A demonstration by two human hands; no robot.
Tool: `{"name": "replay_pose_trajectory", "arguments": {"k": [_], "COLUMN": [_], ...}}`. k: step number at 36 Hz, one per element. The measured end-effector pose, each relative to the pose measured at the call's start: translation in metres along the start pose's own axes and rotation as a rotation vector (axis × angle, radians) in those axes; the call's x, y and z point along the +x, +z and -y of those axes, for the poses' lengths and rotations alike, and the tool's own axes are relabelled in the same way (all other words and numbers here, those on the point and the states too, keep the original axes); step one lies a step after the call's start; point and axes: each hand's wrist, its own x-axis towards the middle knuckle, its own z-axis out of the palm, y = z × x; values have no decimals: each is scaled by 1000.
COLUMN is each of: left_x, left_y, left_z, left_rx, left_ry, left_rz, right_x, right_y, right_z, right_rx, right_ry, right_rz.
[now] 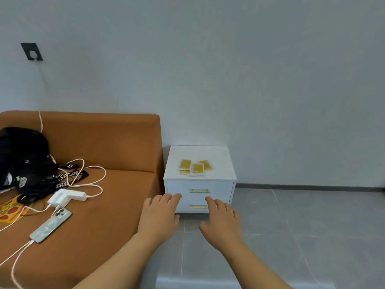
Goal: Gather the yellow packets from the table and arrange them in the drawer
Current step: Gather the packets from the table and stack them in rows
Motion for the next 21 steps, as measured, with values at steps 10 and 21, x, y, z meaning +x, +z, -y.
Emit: {"name": "replay_pose_trajectory", "arguments": {"k": [10,21], "left_x": [192,351], "left_y": [48,120], "left_z": [19,66], "left_rx": [34,-42], "left_ry": [4,-31], "left_rz": [-15,240], "right_x": [193,369], "right_y": [-39,-17], "right_z": [-34,-52], "right_rx": [-21,-42], "right_ry": [1,94], "right_rz": [87,218]}}
